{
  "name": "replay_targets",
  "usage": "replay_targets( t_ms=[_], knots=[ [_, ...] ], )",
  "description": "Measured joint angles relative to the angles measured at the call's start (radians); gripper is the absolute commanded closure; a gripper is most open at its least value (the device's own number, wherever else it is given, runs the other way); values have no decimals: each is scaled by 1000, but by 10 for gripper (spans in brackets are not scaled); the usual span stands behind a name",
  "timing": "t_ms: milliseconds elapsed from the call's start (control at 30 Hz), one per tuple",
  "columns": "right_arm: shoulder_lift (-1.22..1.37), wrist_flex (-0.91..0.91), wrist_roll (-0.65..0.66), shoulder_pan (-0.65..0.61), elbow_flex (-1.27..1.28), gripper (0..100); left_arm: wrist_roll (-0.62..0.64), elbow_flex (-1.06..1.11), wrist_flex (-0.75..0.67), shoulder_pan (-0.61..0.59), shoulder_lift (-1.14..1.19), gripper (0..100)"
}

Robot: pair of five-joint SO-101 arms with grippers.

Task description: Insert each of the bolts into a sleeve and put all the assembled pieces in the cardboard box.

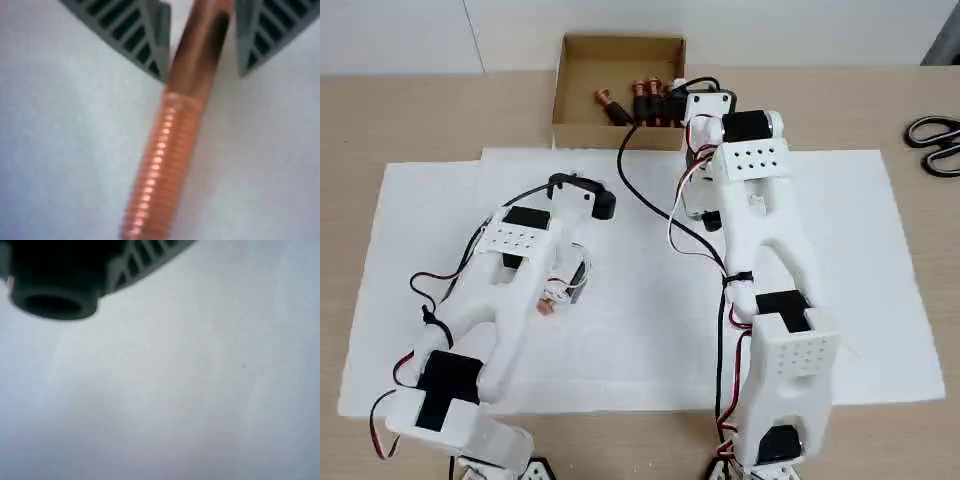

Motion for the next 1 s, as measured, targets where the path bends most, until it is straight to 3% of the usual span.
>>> replay_targets(
  t_ms=[200, 467, 567, 700, 933, 1000],
  knots=[
    [0, 0, 0, 0, 0, 995, -6, -6, 17, 3, 0, 994],
    [0, 0, 0, 0, 0, 995, -2, -196, 213, 2, 2, 994],
    [0, 0, 0, 0, 0, 995, -57, -278, 244, 2, 2, 994],
    [0, 0, 0, 0, 0, 995, -282, -330, 262, 0, 2, 994],
    [0, 0, 0, 0, 0, 995, -937, -334, 222, -86, 2, 994],
    [0, 0, 0, 0, 0, 995, -1069, -334, 190, -100, 2, 993]
  ],
)
